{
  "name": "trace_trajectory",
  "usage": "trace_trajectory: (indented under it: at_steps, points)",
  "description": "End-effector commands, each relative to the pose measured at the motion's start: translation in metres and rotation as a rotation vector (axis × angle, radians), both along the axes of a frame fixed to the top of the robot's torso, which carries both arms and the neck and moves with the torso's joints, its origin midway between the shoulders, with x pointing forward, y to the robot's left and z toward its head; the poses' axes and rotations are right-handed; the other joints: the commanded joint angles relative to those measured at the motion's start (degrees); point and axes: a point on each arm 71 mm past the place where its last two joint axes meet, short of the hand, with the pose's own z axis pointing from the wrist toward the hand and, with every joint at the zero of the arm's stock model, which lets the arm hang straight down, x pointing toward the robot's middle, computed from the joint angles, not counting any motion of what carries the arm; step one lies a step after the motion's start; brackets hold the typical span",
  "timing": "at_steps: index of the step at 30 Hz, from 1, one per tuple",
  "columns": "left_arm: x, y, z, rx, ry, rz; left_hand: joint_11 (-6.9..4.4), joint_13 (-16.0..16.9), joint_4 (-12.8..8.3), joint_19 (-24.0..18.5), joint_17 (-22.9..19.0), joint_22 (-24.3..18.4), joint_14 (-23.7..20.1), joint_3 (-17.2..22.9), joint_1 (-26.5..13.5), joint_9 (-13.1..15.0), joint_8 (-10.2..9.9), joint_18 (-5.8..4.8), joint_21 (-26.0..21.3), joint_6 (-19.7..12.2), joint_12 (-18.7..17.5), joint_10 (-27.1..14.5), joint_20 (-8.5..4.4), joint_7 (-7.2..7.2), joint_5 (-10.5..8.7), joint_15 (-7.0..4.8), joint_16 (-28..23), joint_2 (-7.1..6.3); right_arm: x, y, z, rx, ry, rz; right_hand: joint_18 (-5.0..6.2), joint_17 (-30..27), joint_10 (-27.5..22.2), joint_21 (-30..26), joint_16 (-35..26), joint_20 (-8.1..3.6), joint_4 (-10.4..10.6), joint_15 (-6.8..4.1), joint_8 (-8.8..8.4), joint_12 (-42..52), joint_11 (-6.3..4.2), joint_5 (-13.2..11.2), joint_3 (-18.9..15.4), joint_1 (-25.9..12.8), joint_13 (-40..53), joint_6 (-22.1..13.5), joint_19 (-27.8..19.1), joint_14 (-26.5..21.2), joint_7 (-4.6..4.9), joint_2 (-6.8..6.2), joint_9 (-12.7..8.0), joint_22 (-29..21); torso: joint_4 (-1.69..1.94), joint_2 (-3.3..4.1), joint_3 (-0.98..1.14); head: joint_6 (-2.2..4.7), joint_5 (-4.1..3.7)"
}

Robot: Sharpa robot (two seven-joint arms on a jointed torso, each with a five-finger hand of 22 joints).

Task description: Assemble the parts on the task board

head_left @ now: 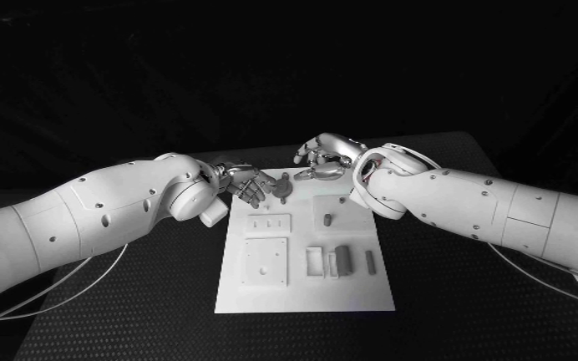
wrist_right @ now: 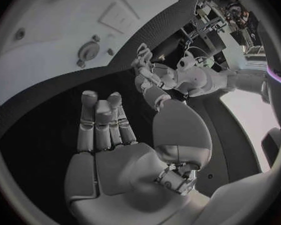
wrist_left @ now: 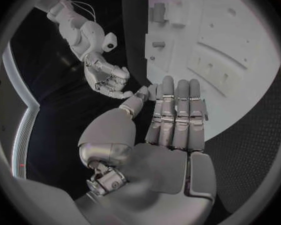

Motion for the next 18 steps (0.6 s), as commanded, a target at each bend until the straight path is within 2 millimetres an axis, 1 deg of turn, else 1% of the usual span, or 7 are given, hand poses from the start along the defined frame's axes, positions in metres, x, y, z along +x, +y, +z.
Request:
trace_trajectory:
  at_steps: [1,8,10,15,16,17,18]
  points:
    - [0.000,0.003,-0.005,0.118,0.036,-0.055,-0.09,0.14,0.03,-0.09,0.10,0.12,0.39,-0.47,0.40,0.16,0.17,-0.60,0.29,-0.05,0.28,-0.25,-0.18,-0.27,0.20,-0.18,-0.21,0.42,0.005,-0.014,0.005,0.129,-0.009,-0.052,0.41,0.08,-0.50,-0.35,-0.22,-0.08,0.03,0.02,-0.19,0.34,0.08,-0.18,-0.46,-0.17,0.00,-0.91,-0.50,-0.41,0.90,-0.10,-0.10,0.95,-0.07,0.02,0.03,-0.11,0.12]
    - [0.004,0.008,-0.009,0.277,0.037,-0.118,-0.07,0.34,0.01,-0.06,0.26,0.47,0.63,-1.12,0.35,0.35,-0.03,-0.55,0.40,-0.28,0.17,-0.18,-0.27,-0.15,0.20,-0.26,-0.26,0.73,0.026,-0.041,0.024,0.199,-0.018,-0.104,0.41,0.02,-0.79,-0.49,-0.34,0.04,-0.15,-0.02,-0.05,0.34,0.03,-0.18,-0.74,0.23,-0.20,-0.76,-0.87,-0.75,0.85,0.81,-0.15,0.94,-0.07,0.03,0.03,-0.35,0.16]
    - [0.005,0.007,-0.009,0.313,0.021,-0.127,-0.13,0.43,0.00,0.03,0.33,0.61,0.79,-1.26,0.47,0.43,-0.04,-0.50,0.48,-0.24,0.20,-0.04,-0.33,-0.18,0.20,-0.32,-0.23,0.71,0.030,-0.046,0.030,0.221,-0.021,-0.106,0.39,-0.41,-1.89,-1.32,-1.39,0.46,-0.52,0.17,-0.15,-0.53,0.19,-0.16,-0.98,0.36,-0.86,-1.03,-2.14,-1.97,0.97,1.40,-0.30,0.74,-0.08,0.07,-0.01,-0.44,0.14]
    - [0.011,0.002,-0.010,0.372,-0.013,-0.124,-0.20,0.58,-0.02,0.12,0.41,0.80,1.00,-1.26,0.89,0.54,-0.11,-0.40,0.57,-0.27,0.23,0.13,-0.43,-0.20,0.20,-0.38,-0.23,0.75,0.039,-0.053,0.042,0.354,0.035,-0.121,-0.60,-4.79,-6.31,-7.88,-10.66,3.11,-1.14,1.56,-0.52,-7.55,1.42,-0.11,-0.39,0.35,-7.01,-2.54,-8.75,-7.49,2.07,2.74,-0.78,-1.90,0.00,0.02,0.01,-0.79,0.18]
    - [0.011,0.001,-0.011,0.376,-0.010,-0.126,-0.19,0.66,0.00,0.19,0.45,0.88,1.12,-1.21,1.10,0.57,-0.17,-0.38,0.61,-0.33,0.23,0.16,-0.45,-0.17,0.20,-0.40,-0.21,0.70,0.041,-0.054,0.044,0.375,0.041,-0.125,-1.09,-6.75,-7.93,-10.56,-14.78,3.92,-1.23,2.08,-0.41,-10.52,1.96,-0.07,0.18,0.40,-9.53,-2.72,-11.19,-9.42,2.43,3.35,-0.77,-3.20,-0.02,0.01,0.03,-0.82,0.20]
    - [0.011,0.000,-0.013,0.380,-0.008,-0.127,-0.19,0.69,0.02,0.21,0.46,0.91,1.18,-1.18,1.16,0.59,-0.19,-0.36,0.62,-0.34,0.23,0.16,-0.45,-0.16,0.20,-0.41,-0.21,0.67,0.043,-0.056,0.046,0.391,0.045,-0.132,-1.25,-9.38,-6.69,-13.52,-20.11,5.12,-1.66,2.56,-0.06,-13.69,2.46,-0.27,0.04,1.16,-13.97,-3.13,-12.19,-8.08,2.69,3.50,-0.71,-5.10,0.00,0.01,-0.01,-0.84,0.19]
    - [0.010,-0.001,-0.014,0.389,-0.006,-0.130,-0.18,0.73,0.04,0.28,0.49,0.97,1.27,-1.18,1.20,0.61,-0.22,-0.35,0.66,-0.36,0.23,0.19,-0.46,-0.14,0.20,-0.42,-0.20,0.63,0.045,-0.058,0.047,0.405,0.047,-0.136,-1.49,-10.37,-8.12,-15.34,-23.02,5.64,-1.50,3.02,0.21,-15.69,2.63,-0.12,-0.09,1.21,-15.94,-3.08,-13.91,-9.28,3.04,3.54,-0.67,-5.95,0.01,0.01,-0.01,-0.89,0.16]
